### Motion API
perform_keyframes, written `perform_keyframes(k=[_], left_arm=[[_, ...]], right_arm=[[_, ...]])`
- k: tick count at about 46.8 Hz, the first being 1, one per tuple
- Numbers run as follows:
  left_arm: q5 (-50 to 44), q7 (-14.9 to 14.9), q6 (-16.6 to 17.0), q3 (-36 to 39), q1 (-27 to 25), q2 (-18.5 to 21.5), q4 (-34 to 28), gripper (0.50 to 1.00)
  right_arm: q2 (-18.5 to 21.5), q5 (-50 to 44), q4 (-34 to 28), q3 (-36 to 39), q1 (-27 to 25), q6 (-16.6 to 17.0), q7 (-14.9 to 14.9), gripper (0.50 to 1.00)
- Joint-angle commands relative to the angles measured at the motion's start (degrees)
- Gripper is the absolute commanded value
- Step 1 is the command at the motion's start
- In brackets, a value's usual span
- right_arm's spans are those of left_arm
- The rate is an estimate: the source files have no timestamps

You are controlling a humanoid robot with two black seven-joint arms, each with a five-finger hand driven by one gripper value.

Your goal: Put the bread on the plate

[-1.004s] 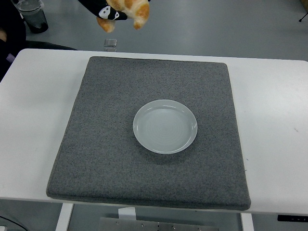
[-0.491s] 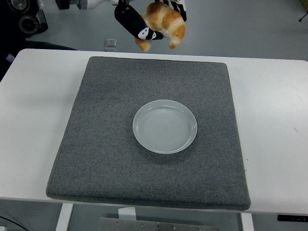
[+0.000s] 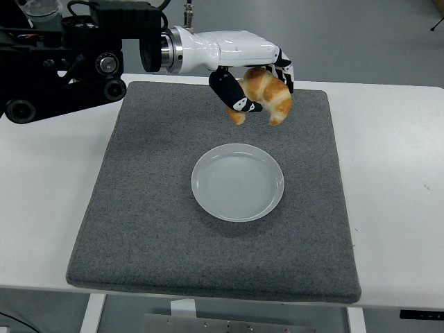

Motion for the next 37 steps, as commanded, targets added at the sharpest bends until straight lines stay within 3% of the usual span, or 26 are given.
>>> perform_keyframes(k=[1,24,37], left_arm=[[0.47,-0.01,0.74,0.0,1.71,-1.8,0.98,0.5],[8.21,-0.01,1.44,0.09,10.23,-10.07,6.78,0.5],[10.84,-0.01,1.44,1.67,12.87,-11.12,7.66,0.5]], right_arm=[[0.0,0.0,0.0,0.0,0.0,-0.04,0.04,0.932],[0.0,0.0,0.0,0.0,0.0,0.04,-0.04,0.932],[0.0,0.0,0.0,0.0,0.0,-0.04,0.04,0.93]])
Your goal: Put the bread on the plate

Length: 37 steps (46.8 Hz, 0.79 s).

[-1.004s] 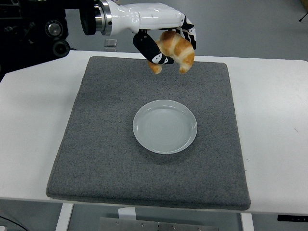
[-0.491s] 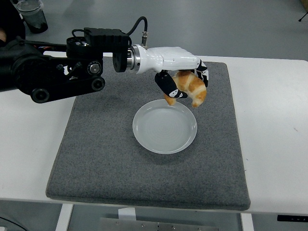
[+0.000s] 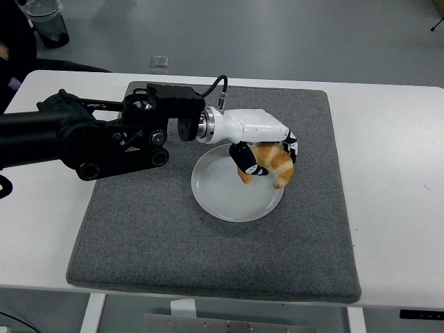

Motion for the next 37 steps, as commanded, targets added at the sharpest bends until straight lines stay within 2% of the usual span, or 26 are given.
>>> perform_keyframes(k=[1,14,37], left_arm=[[0.79,0.0,-0.01,0.81,0.47,0.0,0.09,0.5],[3.6,0.0,-0.01,1.25,2.49,0.08,1.32,0.5],[4.57,0.0,0.08,3.71,2.49,0.44,1.58,0.5]], right_arm=[[0.0,0.0,0.0,0.0,-0.03,0.06,-0.05,0.93],[0.0,0.0,0.0,0.0,-0.03,-0.03,-0.05,0.93],[0.0,0.0,0.0,0.0,-0.03,0.06,-0.05,0.93]])
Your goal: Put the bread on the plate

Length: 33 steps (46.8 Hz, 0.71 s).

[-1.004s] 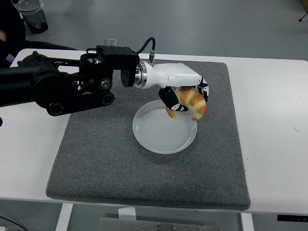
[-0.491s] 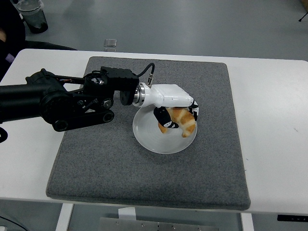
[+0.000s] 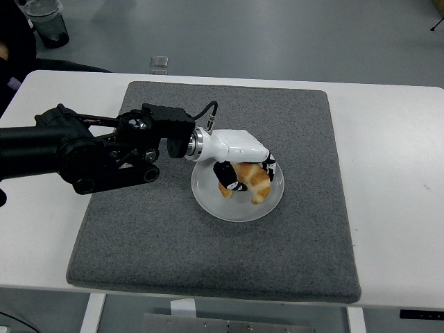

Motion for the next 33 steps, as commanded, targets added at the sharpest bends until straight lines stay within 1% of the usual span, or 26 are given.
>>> perform_keyframes(k=[1,12,24,26,27,30,33], left_arm=[[0.64,0.0,0.04,0.02,0.09,0.08,0.03,0.5],[0.9,0.0,0.04,1.16,0.26,0.26,0.03,0.5],[0.9,0.0,1.01,1.25,0.44,0.35,0.38,0.501],[0.81,-0.09,1.09,1.42,0.44,0.35,0.38,0.747],[0.73,-0.17,1.09,1.42,0.44,0.35,0.38,0.797],[0.73,-0.18,1.09,1.42,0.44,0.44,0.38,0.814],[0.38,-0.09,1.09,1.34,0.44,0.44,0.38,0.842]], right_arm=[[0.0,0.0,0.0,0.0,-0.03,-0.03,-0.02,0.93],[0.0,0.0,0.0,0.0,-0.03,-0.03,-0.02,0.93],[0.0,0.0,0.0,0.0,-0.03,-0.03,0.07,0.932],[0.0,0.0,0.0,0.0,-0.03,-0.03,-0.02,0.93],[0.0,0.0,0.0,0.0,-0.03,0.05,0.07,0.93],[0.0,0.0,0.0,0.0,-0.03,0.05,0.07,0.93],[0.0,0.0,0.0,0.0,-0.03,0.05,-0.02,0.93]])
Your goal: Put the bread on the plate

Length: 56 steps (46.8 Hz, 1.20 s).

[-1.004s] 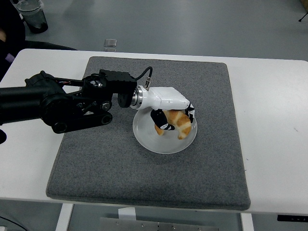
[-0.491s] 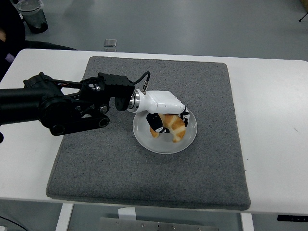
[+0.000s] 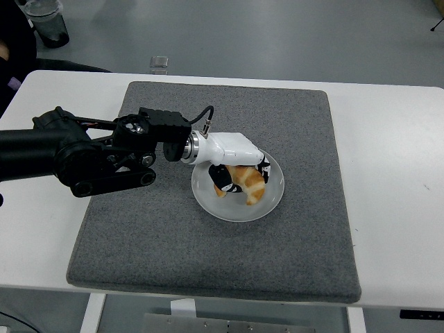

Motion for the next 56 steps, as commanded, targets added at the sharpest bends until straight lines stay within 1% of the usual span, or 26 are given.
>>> perform_keyframes(k=[1,2,3,4,5,19,26,32,36,45,49,56], left_arm=[[-0.53,0.08,-0.01,-0.08,0.0,0.01,-0.09,0.846],[-0.62,0.08,-0.01,-0.08,0.0,0.01,-0.09,0.863],[-0.71,0.08,-0.01,-0.08,0.0,0.01,-0.09,0.904],[-0.8,0.08,-0.01,-0.08,0.0,0.01,-0.09,0.962],[-1.15,0.08,-0.01,-0.17,0.0,0.01,-0.18,0.99],[-3.52,-0.01,-0.01,-0.96,-0.35,0.19,-0.62,0.992],[-7.21,-0.01,-0.36,-2.89,-1.84,1.77,-1.15,0.992],[-10.72,-0.19,-0.88,-3.86,-4.65,4.14,-3.61,0.992],[-14.32,-0.19,-0.88,-4.39,-5.88,5.02,-4.4,0.994],[-21.88,-0.1,-0.8,-10.62,-5.62,6.25,-4.58,0.992],[-27.24,-0.01,-0.45,-13.43,-5.18,6.25,-3.61,0.992],[-38.05,0.08,-0.18,-15.64,-5.18,6.25,-0.01,0.992]], right_arm=[[0.0,-0.08,0.0,0.0,-0.01,-0.03,0.03,0.93],[0.0,0.0,0.0,0.0,-0.01,-0.03,0.03,0.93],[0.0,0.0,0.0,0.0,-0.01,-0.03,0.03,0.932],[0.0,0.0,0.0,0.0,-0.01,-0.03,0.03,0.93],[0.0,0.0,0.0,0.0,-0.01,-0.03,0.03,0.93],[0.0,0.0,0.0,0.0,0.07,-0.03,0.03,0.93],[0.0,0.0,0.0,0.0,-0.01,0.06,-0.06,0.93],[0.0,0.0,0.0,0.0,-0.01,-0.03,-0.06,0.93],[0.0,0.0,0.0,0.0,-0.01,-0.03,0.03,0.93],[0.0,0.0,0.0,0.0,-0.01,0.06,0.03,0.93],[0.0,0.0,0.0,0.0,-0.01,-0.03,-0.06,0.932],[0.0,0.0,0.0,0.0,-0.01,-0.03,-0.06,0.93]])
